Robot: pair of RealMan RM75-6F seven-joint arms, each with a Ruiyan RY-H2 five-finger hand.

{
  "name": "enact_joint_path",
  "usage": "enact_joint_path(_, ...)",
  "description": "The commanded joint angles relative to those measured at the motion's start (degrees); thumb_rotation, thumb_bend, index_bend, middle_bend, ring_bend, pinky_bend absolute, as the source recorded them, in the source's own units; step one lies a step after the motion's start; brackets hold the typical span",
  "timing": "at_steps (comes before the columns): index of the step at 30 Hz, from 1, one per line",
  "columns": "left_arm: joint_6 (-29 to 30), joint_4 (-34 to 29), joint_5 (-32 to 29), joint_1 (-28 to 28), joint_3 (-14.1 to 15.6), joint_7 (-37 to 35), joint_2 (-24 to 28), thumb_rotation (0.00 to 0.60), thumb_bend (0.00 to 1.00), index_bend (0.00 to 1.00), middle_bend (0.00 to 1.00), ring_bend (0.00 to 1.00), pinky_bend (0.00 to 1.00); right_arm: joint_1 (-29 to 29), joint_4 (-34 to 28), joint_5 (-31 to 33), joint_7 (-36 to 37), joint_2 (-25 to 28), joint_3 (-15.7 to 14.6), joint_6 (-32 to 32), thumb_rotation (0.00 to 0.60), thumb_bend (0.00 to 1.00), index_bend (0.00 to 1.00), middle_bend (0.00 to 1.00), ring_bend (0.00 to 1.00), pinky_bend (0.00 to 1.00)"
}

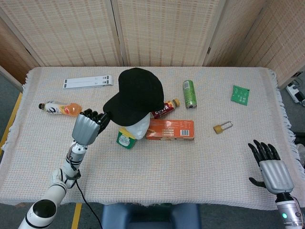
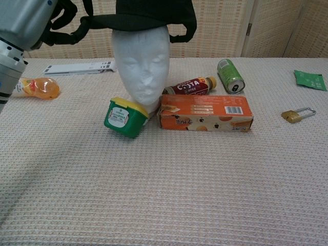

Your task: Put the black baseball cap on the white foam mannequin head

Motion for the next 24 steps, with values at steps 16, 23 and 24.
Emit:
enact_joint_path(16, 7.48, -2.94, 2.88, 5.07, 2.24, -1.29, 0.88, 0.600, 0.53, 0.74, 1.00, 1.00, 1.00, -0.63, -0.50, -2.20, 0.71, 0.44, -0.75, 1.01, 0.600, 0.03, 0.00, 0.00, 0.00, 0.00)
enact_joint_path(23, 7.90, -3.66, 4.21, 7.13, 3.47, 1.09, 0.98, 0.600, 0.45, 0.58, 1.00, 1.00, 1.00, -0.98, -0.79, -3.66, 0.97, 0.71, -1.33, 1.53, 0.600, 0.03, 0.00, 0.00, 0.00, 0.00)
enact_joint_path(24, 7.65, -3.98, 4.27, 7.44, 3.56, 1.40, 1.12, 0.600, 0.38, 0.44, 1.00, 1.00, 1.00, -1.04, -0.80, -3.75, 1.04, 0.74, -1.32, 1.68, 0.600, 0.03, 0.00, 0.00, 0.00, 0.00)
